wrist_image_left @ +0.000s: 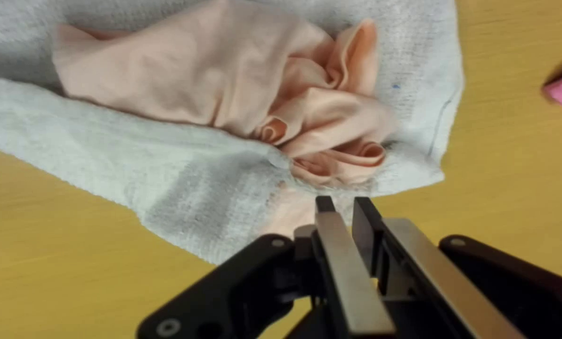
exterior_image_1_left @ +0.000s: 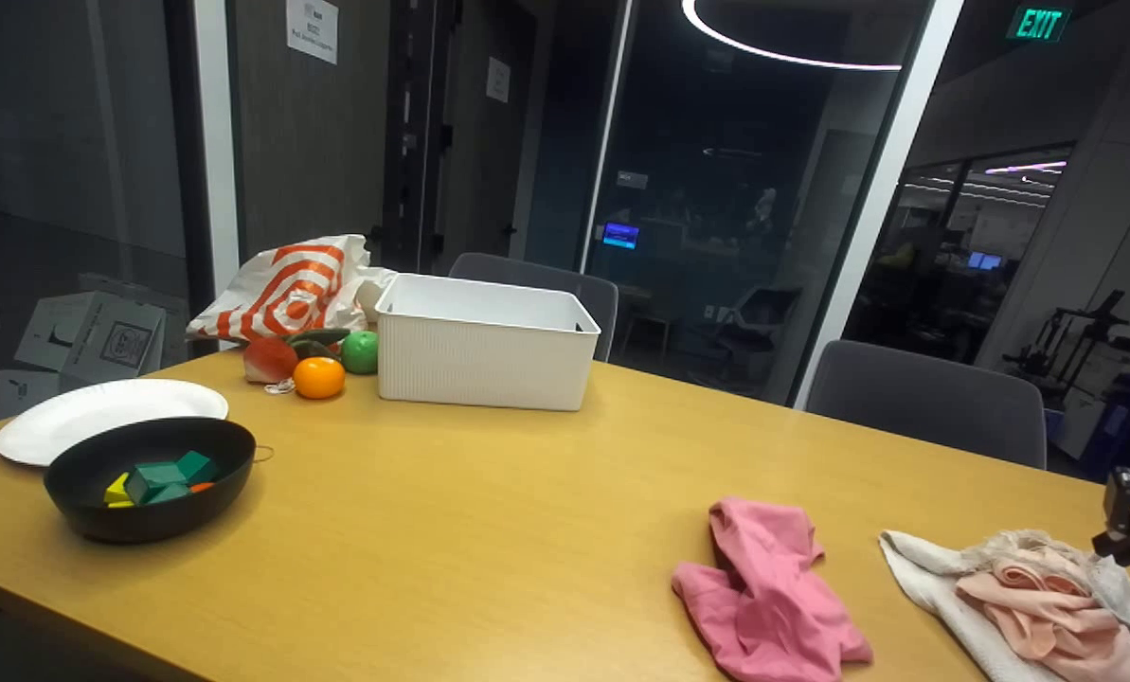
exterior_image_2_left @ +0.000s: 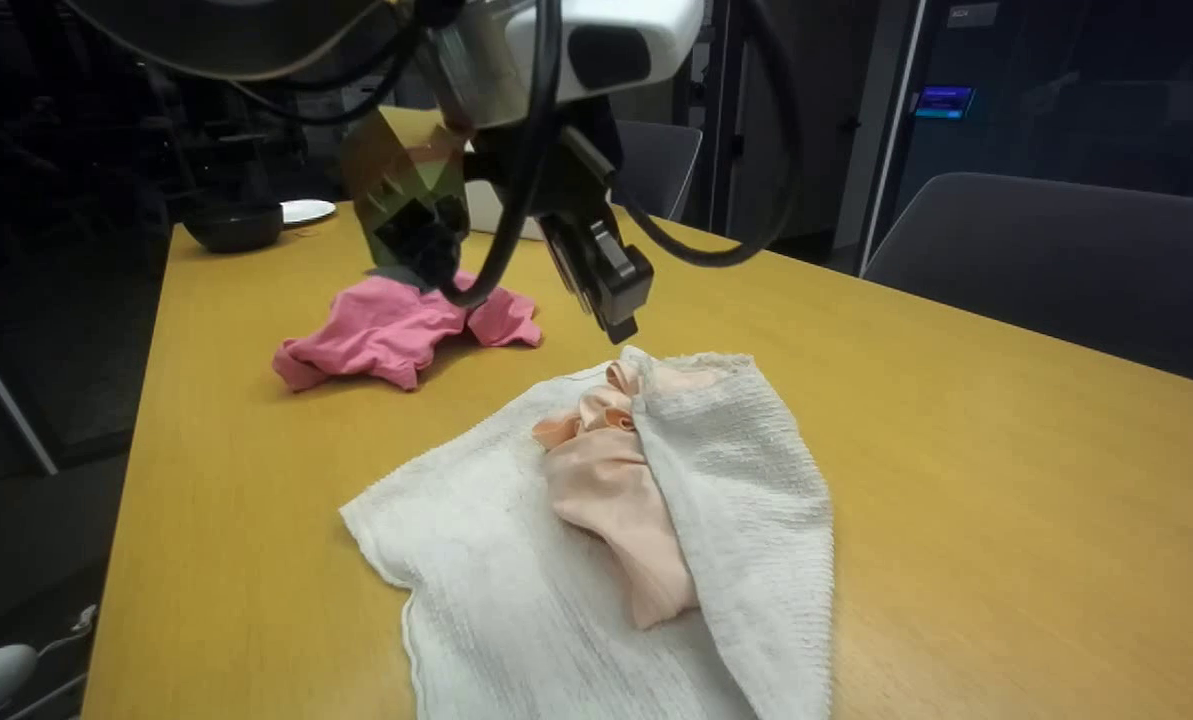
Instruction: Unfold the white towel, remove the two shirts from the towel and put them on the table
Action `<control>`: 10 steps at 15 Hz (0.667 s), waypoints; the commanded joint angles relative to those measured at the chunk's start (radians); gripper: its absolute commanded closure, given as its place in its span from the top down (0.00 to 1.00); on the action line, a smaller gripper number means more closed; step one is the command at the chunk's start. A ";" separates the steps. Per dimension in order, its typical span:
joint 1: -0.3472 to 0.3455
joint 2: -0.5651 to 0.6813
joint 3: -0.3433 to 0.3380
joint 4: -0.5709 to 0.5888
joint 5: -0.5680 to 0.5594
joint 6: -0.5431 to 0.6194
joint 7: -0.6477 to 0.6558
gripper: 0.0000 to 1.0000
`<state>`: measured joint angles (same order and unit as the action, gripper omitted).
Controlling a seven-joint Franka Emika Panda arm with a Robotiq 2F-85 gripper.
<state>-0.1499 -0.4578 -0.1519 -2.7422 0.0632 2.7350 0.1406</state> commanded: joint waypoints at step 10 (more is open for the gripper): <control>0.081 0.078 -0.038 0.015 0.075 -0.181 -0.209 0.98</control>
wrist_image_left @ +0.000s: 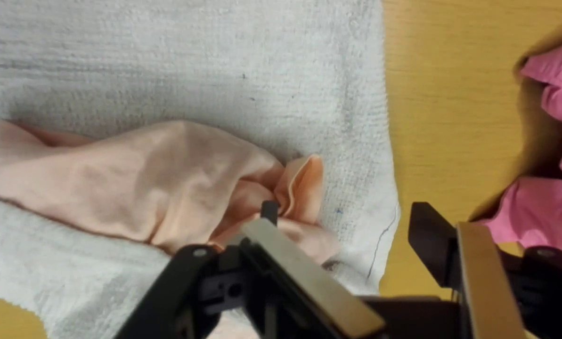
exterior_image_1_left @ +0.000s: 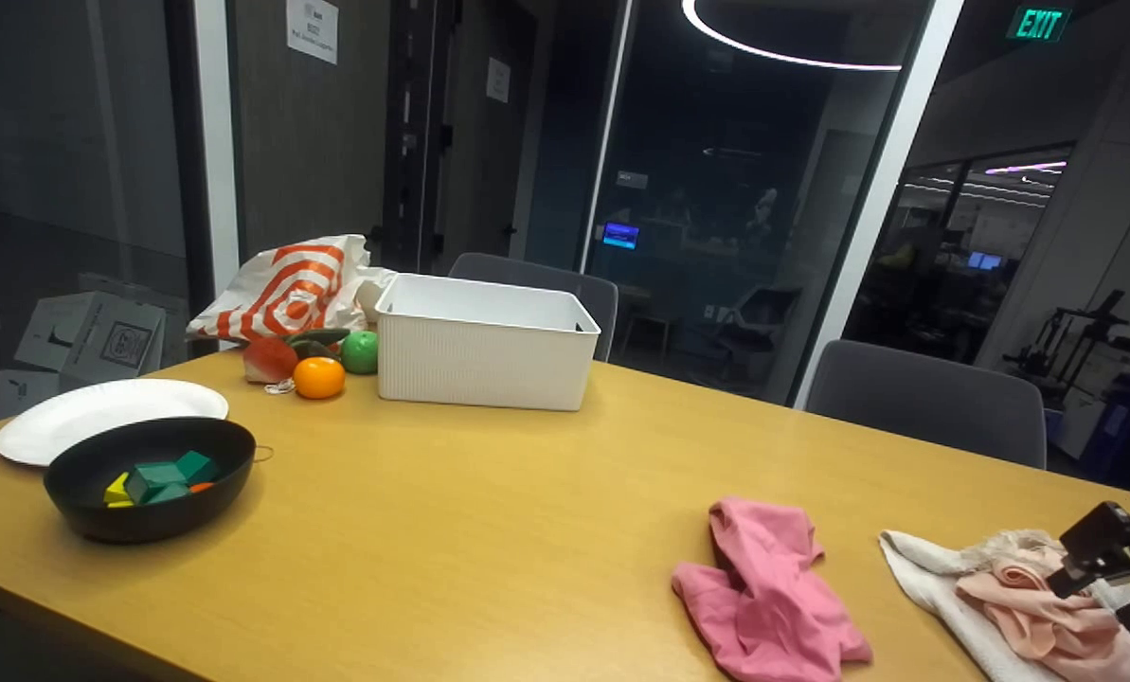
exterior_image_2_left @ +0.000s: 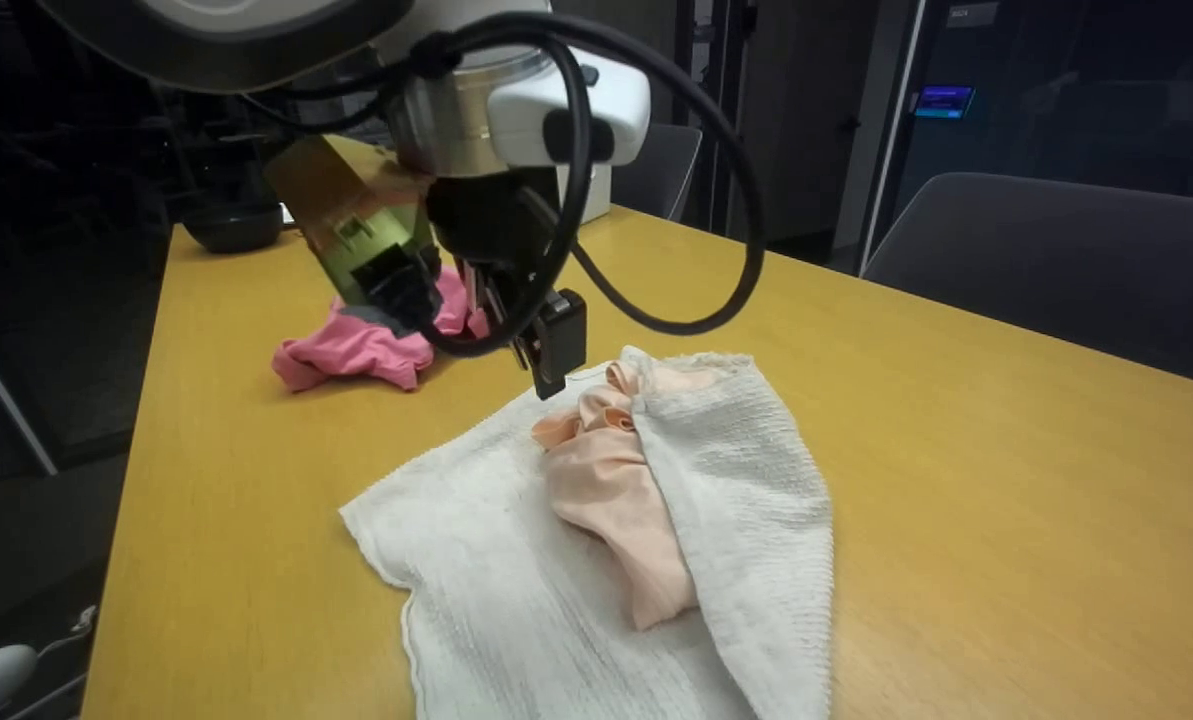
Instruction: Unfold the white towel, remove the two shirts from the towel and put them on the table
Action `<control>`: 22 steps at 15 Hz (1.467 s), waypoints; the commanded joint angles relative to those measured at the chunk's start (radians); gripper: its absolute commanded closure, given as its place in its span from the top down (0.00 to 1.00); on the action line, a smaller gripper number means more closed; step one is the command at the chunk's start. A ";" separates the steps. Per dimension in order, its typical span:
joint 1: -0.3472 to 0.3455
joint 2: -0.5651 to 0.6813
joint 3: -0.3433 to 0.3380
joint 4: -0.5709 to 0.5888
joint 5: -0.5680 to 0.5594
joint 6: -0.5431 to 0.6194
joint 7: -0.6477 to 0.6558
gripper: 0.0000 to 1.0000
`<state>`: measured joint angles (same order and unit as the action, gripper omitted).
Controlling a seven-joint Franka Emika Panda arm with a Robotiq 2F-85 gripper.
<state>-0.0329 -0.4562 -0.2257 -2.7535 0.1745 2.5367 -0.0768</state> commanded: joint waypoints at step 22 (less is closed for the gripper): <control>-0.258 0.344 0.177 0.084 -0.769 0.275 0.750 0.35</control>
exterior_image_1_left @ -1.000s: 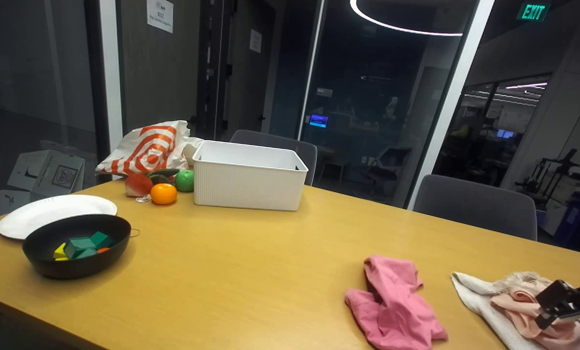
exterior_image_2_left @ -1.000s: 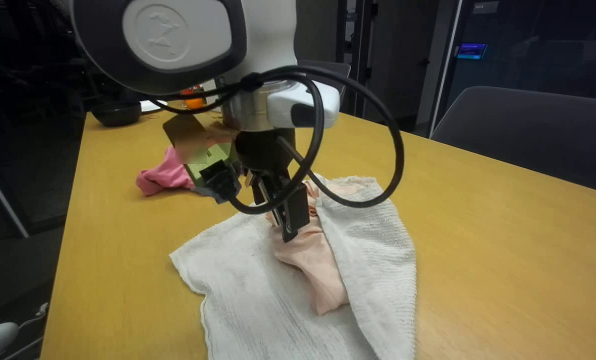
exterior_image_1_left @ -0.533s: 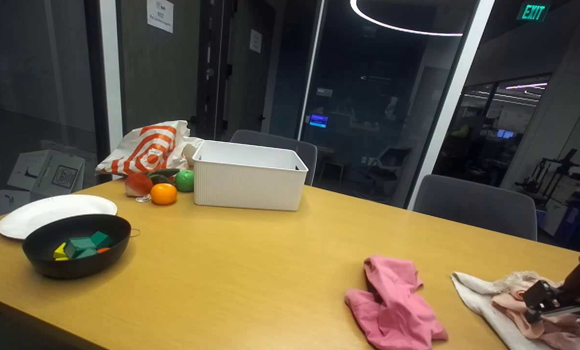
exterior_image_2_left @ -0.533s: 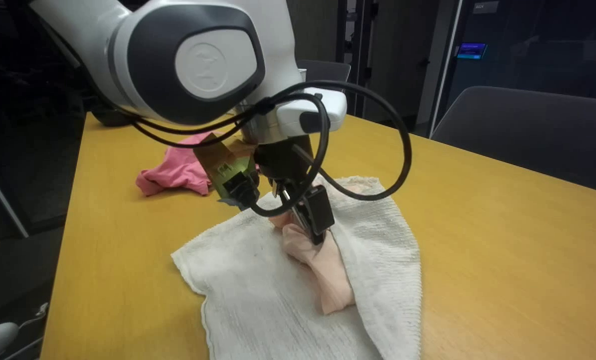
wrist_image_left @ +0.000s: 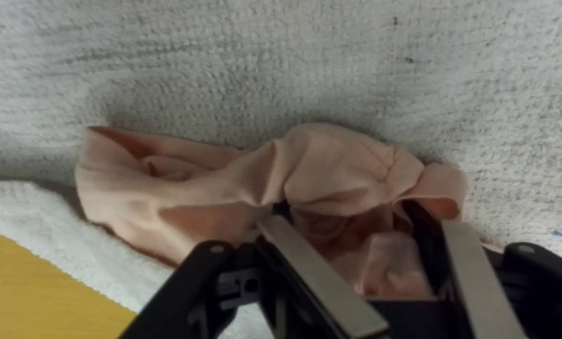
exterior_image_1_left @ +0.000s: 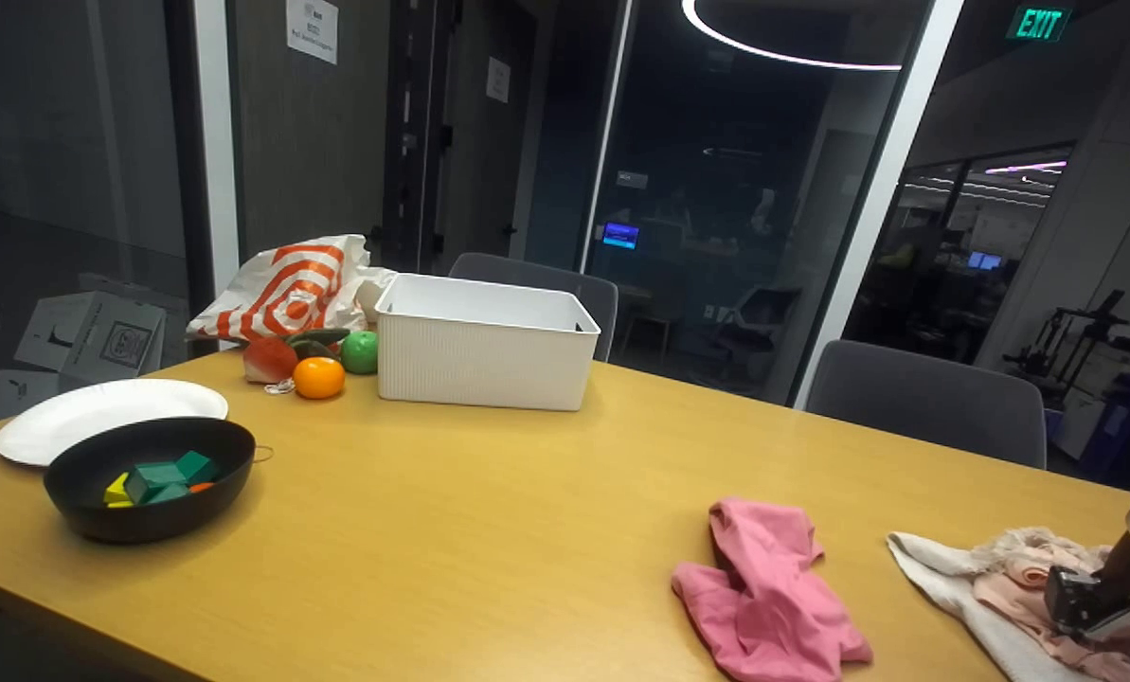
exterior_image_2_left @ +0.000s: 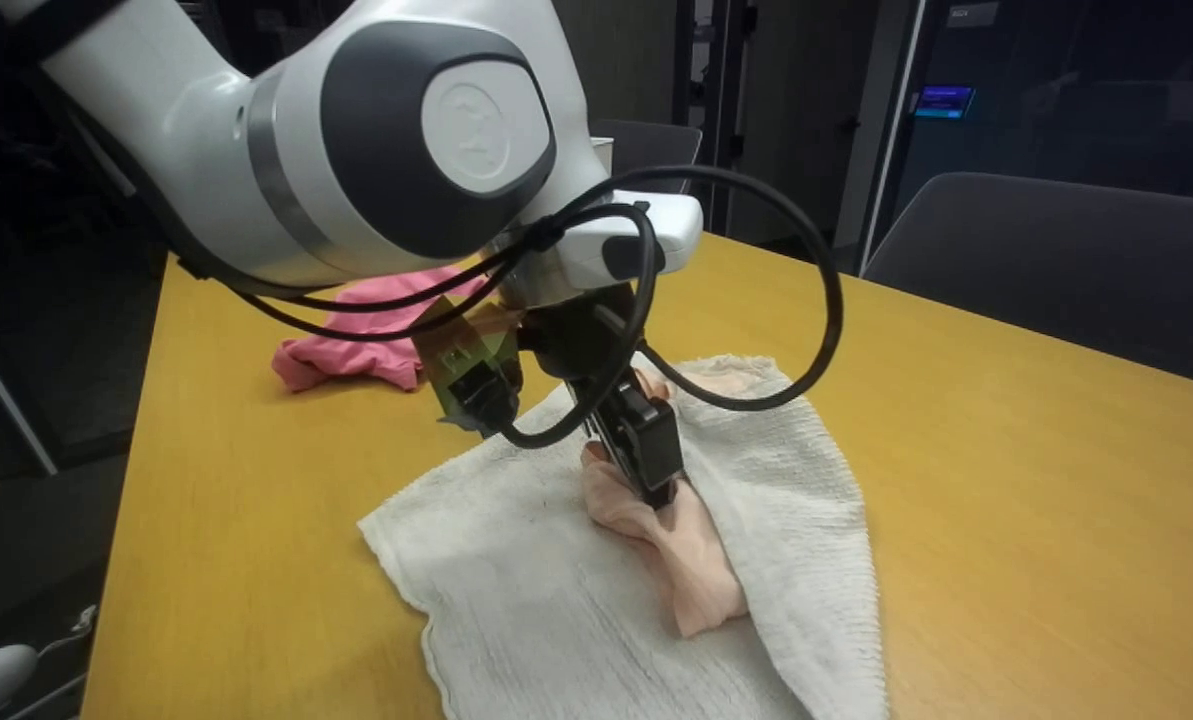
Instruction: Unfold the white towel, remove the two shirts from the towel and put them on the table
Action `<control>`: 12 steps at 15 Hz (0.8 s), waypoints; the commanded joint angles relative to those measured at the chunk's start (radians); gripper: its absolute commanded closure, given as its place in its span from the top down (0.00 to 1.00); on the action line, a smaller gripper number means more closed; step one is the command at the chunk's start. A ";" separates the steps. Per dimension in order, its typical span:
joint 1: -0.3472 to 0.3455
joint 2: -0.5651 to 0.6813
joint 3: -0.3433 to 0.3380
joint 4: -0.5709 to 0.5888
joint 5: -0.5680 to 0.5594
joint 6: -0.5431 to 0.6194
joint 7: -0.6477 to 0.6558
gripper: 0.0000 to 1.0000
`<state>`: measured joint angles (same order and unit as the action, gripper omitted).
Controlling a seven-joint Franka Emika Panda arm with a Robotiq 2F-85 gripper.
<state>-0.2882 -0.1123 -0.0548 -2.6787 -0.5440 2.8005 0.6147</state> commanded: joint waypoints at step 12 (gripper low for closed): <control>0.019 -0.155 -0.024 -0.052 -0.024 0.092 0.012 0.17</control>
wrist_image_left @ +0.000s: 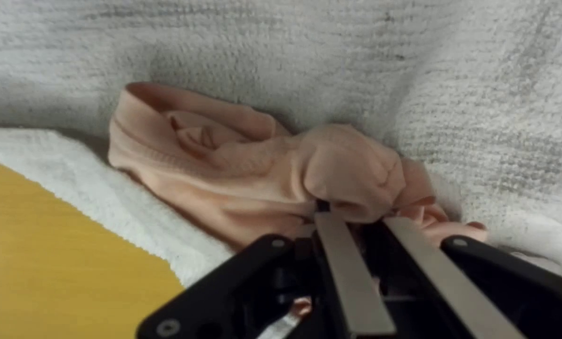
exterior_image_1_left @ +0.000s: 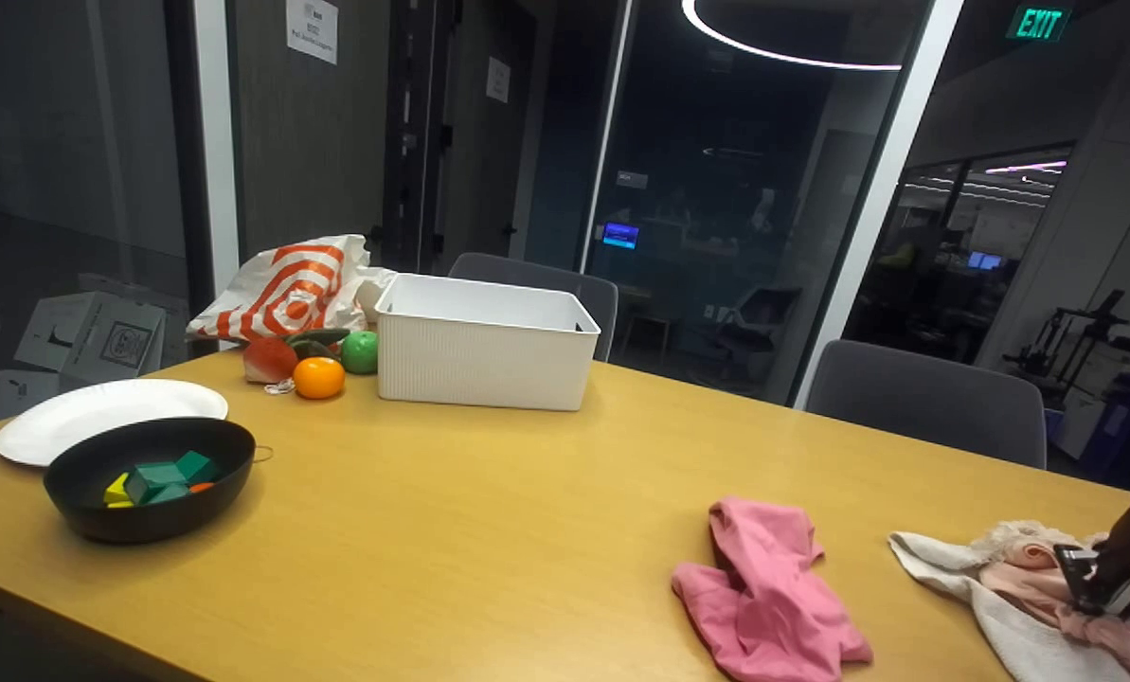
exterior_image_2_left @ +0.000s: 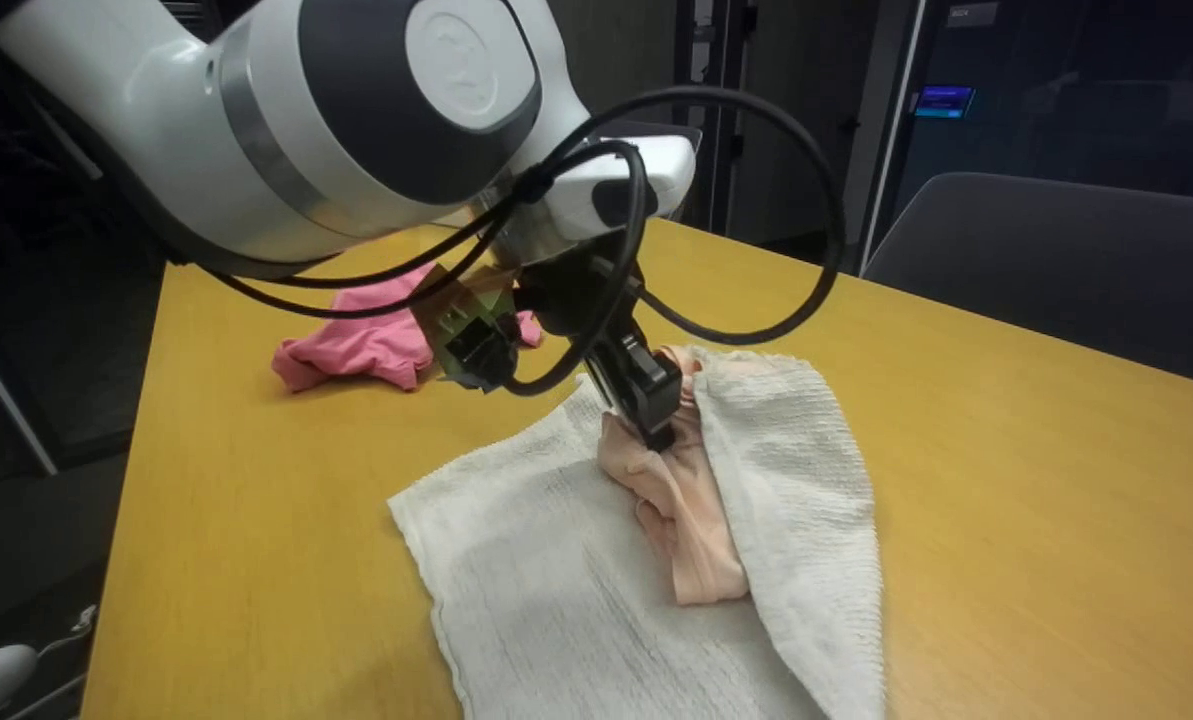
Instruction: Unfold the white towel, remove the two shirts from the towel and put them on the table
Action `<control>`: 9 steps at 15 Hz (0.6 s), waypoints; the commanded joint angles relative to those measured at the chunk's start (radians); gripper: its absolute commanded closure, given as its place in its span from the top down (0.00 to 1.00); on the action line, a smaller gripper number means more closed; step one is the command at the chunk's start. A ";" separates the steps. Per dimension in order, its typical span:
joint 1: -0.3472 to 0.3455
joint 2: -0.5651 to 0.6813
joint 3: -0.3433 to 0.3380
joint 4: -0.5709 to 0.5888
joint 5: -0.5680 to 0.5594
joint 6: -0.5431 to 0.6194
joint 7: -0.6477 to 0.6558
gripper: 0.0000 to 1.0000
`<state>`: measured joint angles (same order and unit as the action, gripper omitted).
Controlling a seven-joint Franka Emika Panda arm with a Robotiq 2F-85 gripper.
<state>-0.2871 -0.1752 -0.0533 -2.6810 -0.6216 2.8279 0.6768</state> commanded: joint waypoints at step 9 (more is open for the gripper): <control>0.483 -0.257 -0.374 -0.071 0.691 0.143 -0.542 0.16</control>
<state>0.0004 -0.3025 -0.2780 -2.7511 -0.0961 3.0123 0.3018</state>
